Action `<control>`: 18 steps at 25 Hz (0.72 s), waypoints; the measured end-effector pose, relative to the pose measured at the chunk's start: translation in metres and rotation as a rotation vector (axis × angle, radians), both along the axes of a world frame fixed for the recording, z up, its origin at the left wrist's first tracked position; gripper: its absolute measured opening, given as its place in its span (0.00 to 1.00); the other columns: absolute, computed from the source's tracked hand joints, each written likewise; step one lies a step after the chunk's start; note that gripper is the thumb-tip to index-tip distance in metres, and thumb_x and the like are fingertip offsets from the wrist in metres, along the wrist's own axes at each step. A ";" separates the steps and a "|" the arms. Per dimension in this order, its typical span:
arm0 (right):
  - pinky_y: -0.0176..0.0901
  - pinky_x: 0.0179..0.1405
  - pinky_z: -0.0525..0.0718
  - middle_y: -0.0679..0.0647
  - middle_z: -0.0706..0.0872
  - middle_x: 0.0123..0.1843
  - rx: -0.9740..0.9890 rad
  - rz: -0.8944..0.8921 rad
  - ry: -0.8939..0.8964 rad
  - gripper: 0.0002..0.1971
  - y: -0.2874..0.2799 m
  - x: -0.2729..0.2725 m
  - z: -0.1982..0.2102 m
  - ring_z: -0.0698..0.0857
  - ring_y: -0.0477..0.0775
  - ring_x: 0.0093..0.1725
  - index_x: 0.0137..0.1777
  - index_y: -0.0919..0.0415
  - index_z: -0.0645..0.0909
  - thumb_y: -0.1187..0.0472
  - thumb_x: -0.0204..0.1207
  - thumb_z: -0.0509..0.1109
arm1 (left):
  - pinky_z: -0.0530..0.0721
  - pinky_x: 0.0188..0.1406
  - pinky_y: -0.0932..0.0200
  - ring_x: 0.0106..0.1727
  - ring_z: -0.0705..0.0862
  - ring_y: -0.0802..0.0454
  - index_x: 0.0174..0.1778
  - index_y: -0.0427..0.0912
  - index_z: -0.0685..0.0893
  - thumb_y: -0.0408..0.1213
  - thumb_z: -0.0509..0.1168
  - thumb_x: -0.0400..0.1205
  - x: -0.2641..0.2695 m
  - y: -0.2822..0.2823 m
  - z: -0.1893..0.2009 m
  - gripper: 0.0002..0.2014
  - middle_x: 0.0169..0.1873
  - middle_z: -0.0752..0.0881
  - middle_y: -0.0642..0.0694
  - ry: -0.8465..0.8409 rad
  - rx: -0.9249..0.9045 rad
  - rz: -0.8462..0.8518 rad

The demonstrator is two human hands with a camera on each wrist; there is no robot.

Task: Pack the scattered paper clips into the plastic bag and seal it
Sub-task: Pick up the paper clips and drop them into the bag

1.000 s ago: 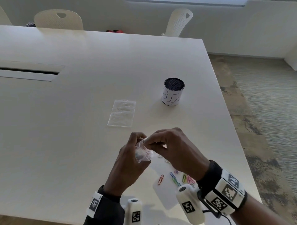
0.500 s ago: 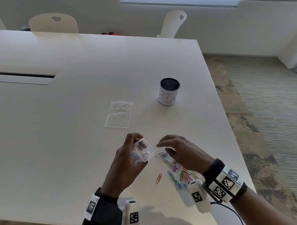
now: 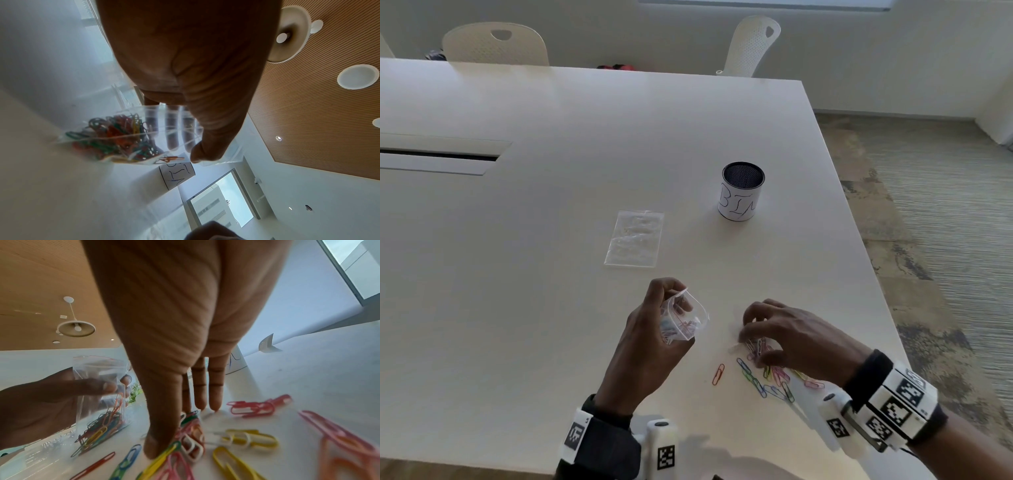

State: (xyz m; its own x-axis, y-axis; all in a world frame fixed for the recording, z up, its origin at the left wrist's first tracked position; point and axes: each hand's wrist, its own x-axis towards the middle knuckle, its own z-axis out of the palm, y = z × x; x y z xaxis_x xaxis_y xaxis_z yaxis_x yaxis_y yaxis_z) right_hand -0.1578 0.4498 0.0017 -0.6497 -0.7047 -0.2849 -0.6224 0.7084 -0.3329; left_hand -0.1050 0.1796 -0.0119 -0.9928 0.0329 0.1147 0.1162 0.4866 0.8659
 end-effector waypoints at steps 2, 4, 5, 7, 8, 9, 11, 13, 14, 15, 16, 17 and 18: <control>0.29 0.59 0.80 0.43 0.80 0.72 -0.050 -0.026 0.013 0.15 0.002 0.003 -0.006 0.79 0.40 0.65 0.68 0.42 0.85 0.47 0.83 0.74 | 0.88 0.47 0.68 0.54 0.90 0.56 0.65 0.56 0.75 0.30 0.80 0.76 0.000 0.001 -0.001 0.29 0.52 0.89 0.59 0.001 0.004 -0.006; 0.27 0.55 0.76 0.43 0.82 0.69 -0.062 -0.044 0.030 0.13 0.002 0.006 -0.008 0.80 0.39 0.62 0.67 0.44 0.86 0.49 0.84 0.73 | 0.88 0.46 0.68 0.55 0.89 0.57 0.65 0.55 0.75 0.30 0.80 0.76 0.000 0.001 -0.001 0.29 0.52 0.88 0.61 0.006 0.005 -0.011; 0.28 0.54 0.78 0.43 0.82 0.68 -0.067 -0.048 0.038 0.13 0.001 0.009 -0.008 0.80 0.40 0.61 0.67 0.45 0.86 0.50 0.84 0.73 | 0.88 0.46 0.68 0.55 0.89 0.57 0.65 0.55 0.75 0.30 0.80 0.76 0.000 0.002 -0.001 0.29 0.52 0.88 0.62 0.008 0.003 -0.012; 0.34 0.55 0.84 0.45 0.83 0.66 -0.053 -0.053 0.068 0.12 -0.006 0.015 -0.005 0.82 0.43 0.60 0.68 0.47 0.85 0.53 0.86 0.71 | 0.89 0.46 0.67 0.55 0.89 0.58 0.65 0.55 0.75 0.29 0.80 0.76 0.000 0.003 -0.002 0.29 0.52 0.88 0.62 0.004 0.002 -0.016; 0.37 0.55 0.87 0.46 0.83 0.65 -0.029 -0.049 0.095 0.12 -0.010 0.018 -0.005 0.82 0.45 0.59 0.68 0.48 0.84 0.55 0.88 0.69 | 0.89 0.46 0.67 0.55 0.90 0.58 0.65 0.55 0.75 0.29 0.80 0.76 0.000 0.003 -0.002 0.29 0.52 0.88 0.62 0.002 0.002 -0.018; 0.41 0.54 0.88 0.47 0.83 0.63 0.000 -0.046 0.119 0.11 -0.014 0.021 -0.005 0.81 0.46 0.57 0.68 0.49 0.84 0.56 0.88 0.68 | 0.89 0.46 0.67 0.55 0.90 0.58 0.66 0.55 0.75 0.29 0.80 0.76 0.000 0.003 -0.003 0.29 0.52 0.89 0.61 0.000 0.002 -0.020; 0.43 0.52 0.89 0.49 0.83 0.58 0.035 -0.049 0.146 0.10 -0.020 0.026 -0.005 0.80 0.48 0.54 0.66 0.52 0.84 0.60 0.88 0.68 | 0.88 0.46 0.69 0.55 0.90 0.59 0.66 0.54 0.75 0.29 0.80 0.75 0.000 0.003 -0.004 0.29 0.52 0.89 0.61 -0.001 0.004 -0.021; 0.44 0.54 0.88 0.51 0.83 0.57 0.048 -0.052 0.140 0.10 -0.024 0.029 -0.003 0.81 0.49 0.53 0.65 0.55 0.84 0.63 0.88 0.67 | 0.88 0.46 0.69 0.55 0.90 0.58 0.66 0.54 0.75 0.29 0.80 0.76 0.000 0.003 -0.004 0.29 0.52 0.89 0.61 -0.001 0.005 -0.019; 0.45 0.55 0.88 0.52 0.84 0.58 0.049 -0.054 0.129 0.10 -0.026 0.029 -0.002 0.81 0.50 0.53 0.66 0.56 0.84 0.64 0.88 0.66 | 0.89 0.46 0.68 0.55 0.90 0.58 0.66 0.55 0.75 0.29 0.80 0.76 0.001 0.003 -0.003 0.29 0.52 0.89 0.61 -0.002 0.005 -0.019; 0.45 0.56 0.88 0.52 0.84 0.58 0.047 -0.057 0.122 0.10 -0.027 0.028 -0.001 0.82 0.50 0.53 0.66 0.56 0.84 0.64 0.89 0.66 | 0.89 0.46 0.68 0.55 0.90 0.58 0.66 0.55 0.74 0.30 0.80 0.76 0.001 0.003 -0.003 0.29 0.52 0.89 0.61 -0.003 0.004 -0.017; 0.45 0.55 0.88 0.52 0.84 0.57 0.039 -0.057 0.128 0.10 -0.028 0.027 0.000 0.82 0.50 0.52 0.65 0.57 0.84 0.65 0.89 0.65 | 0.89 0.46 0.67 0.55 0.90 0.58 0.66 0.56 0.74 0.30 0.79 0.76 0.002 0.004 -0.003 0.29 0.52 0.89 0.61 -0.003 0.003 -0.014; 0.44 0.54 0.88 0.52 0.84 0.55 0.029 -0.059 0.136 0.09 -0.028 0.025 0.001 0.82 0.50 0.51 0.63 0.57 0.84 0.66 0.89 0.65 | 0.89 0.46 0.67 0.54 0.90 0.58 0.66 0.56 0.74 0.30 0.79 0.76 0.002 0.004 -0.003 0.28 0.53 0.88 0.61 -0.005 0.003 -0.013; 0.43 0.53 0.87 0.52 0.85 0.54 0.017 -0.063 0.136 0.09 -0.029 0.023 0.001 0.82 0.50 0.50 0.61 0.57 0.85 0.66 0.89 0.65 | 0.89 0.46 0.67 0.54 0.90 0.58 0.66 0.56 0.75 0.30 0.79 0.76 0.002 0.004 -0.003 0.28 0.53 0.88 0.62 -0.006 0.004 -0.012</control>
State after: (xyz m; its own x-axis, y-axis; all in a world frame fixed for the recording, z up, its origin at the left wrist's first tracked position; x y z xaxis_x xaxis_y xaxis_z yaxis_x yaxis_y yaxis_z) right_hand -0.1343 0.4210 0.0027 -0.7259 -0.6572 -0.2029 -0.6153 0.7523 -0.2356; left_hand -0.1028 0.1837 -0.0151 -0.9931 0.0446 0.1088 0.1168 0.4816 0.8686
